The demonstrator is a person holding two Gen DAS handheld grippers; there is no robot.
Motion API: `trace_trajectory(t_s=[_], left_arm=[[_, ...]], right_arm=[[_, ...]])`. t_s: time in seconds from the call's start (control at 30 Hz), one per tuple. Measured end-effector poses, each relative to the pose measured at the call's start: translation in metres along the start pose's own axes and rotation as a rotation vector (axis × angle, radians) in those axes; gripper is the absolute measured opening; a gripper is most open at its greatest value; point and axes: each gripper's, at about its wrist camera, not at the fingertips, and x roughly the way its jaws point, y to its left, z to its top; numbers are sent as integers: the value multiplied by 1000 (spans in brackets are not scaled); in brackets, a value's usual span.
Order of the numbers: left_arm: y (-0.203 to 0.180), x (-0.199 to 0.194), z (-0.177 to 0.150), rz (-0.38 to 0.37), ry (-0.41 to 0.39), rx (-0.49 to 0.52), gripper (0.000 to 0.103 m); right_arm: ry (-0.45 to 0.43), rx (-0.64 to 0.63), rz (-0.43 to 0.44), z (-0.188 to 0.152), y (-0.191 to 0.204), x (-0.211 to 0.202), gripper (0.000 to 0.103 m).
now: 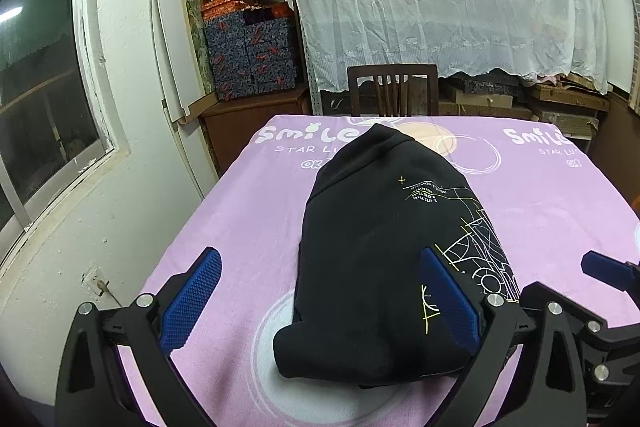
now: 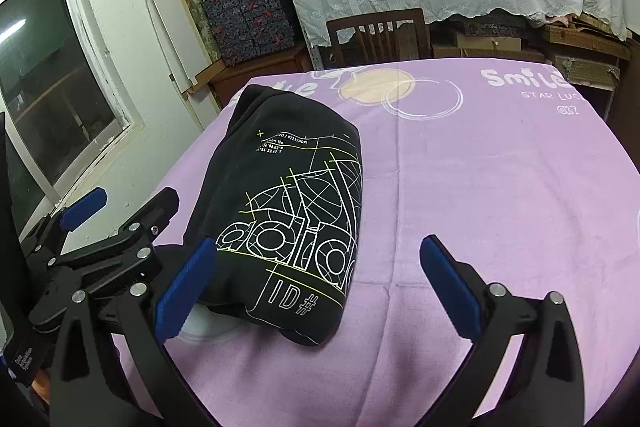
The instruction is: Fold large clothes
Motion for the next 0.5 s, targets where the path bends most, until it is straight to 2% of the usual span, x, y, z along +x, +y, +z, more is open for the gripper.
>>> trace_trajectory(t_s=[0.2, 0.37, 0.5], left_arm=[[2, 3, 1, -19, 36, -27, 100], [-4, -4, 0, 46, -5, 12, 100], [-4, -10, -1, 46, -23, 16, 100]], right_arm=[[24, -5, -10, -2, 2, 4, 99], [15, -4, -13, -1, 1, 1, 99], [7, 0, -7, -2, -1, -4, 99]])
